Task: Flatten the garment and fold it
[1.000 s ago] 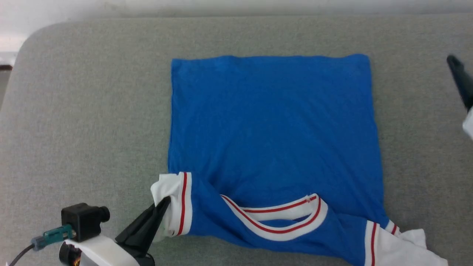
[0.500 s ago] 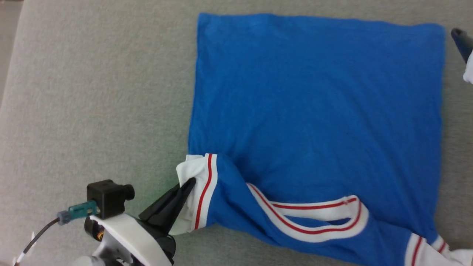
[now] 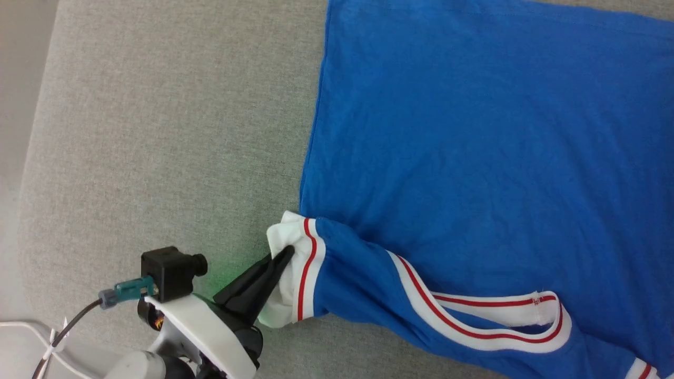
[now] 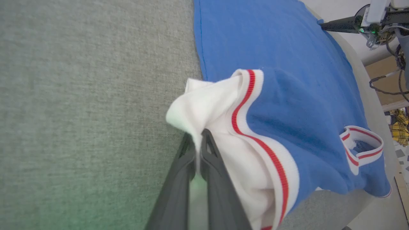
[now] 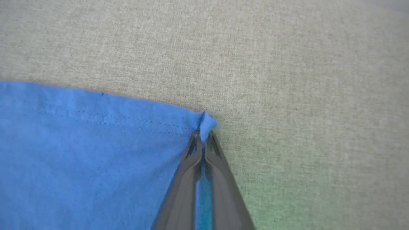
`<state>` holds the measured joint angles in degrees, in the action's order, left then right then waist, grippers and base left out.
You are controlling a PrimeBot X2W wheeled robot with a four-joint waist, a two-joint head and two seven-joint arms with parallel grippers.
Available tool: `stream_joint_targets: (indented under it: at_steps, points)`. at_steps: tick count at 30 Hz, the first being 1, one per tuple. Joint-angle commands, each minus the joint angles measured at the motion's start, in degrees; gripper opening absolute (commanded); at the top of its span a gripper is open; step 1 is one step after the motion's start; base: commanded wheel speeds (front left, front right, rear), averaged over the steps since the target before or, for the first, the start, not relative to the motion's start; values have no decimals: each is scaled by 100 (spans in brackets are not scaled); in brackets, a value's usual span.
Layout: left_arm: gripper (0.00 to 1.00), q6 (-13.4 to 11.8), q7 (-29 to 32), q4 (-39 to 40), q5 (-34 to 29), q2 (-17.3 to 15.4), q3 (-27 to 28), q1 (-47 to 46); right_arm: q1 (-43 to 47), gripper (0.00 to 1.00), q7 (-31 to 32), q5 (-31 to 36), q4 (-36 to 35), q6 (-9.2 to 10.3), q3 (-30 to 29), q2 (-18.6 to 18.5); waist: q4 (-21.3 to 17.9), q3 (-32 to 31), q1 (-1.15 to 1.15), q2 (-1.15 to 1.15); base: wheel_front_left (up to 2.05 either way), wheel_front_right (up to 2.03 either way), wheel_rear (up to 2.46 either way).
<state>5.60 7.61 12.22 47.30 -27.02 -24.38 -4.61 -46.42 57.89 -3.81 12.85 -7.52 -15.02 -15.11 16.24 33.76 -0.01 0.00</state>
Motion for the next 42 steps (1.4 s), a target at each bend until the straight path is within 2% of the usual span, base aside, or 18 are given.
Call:
stream_joint_targets:
  at_steps: [1,11,18,22,28,33,37,42]
  points:
    - [0,18,-32,-57,16,17,11,-77,289,0,70,-6,212,3,63,112,-81,-85,1,0,0,0,0]
    - [0,-150,-148,-28,6,-78,127,193,686,0,-439,-829,-515,3,594,-228,-775,-836,1,0,0,0,0]
    - [0,-355,-139,159,37,-228,230,578,2104,0,-591,-1588,-1543,3,296,-412,-1239,-1397,1,0,0,0,0]
    - [0,-495,-121,285,60,-295,285,806,3265,0,-628,-1912,-2122,3,-241,-257,-1451,-1658,1,0,0,0,0]
    - [0,-650,-86,443,98,-359,313,1095,4905,0,-664,-2185,-2618,3,-1025,345,-1662,-1938,1,0,0,0,0]
    - [0,-729,-46,586,134,-443,355,1267,5881,0,-871,-2189,-2641,3,-1254,696,-1716,-2046,1,0,0,0,0]
    - [0,-777,-6,677,139,-499,372,1331,6115,0,-1398,-1975,-2304,3,-962,806,-1700,-2103,1,0,0,0,0]
    - [0,-839,22,717,154,-518,377,1395,5854,0,-2360,-1717,-1385,3,-330,902,-1685,-2252,1,0,0,0,0]
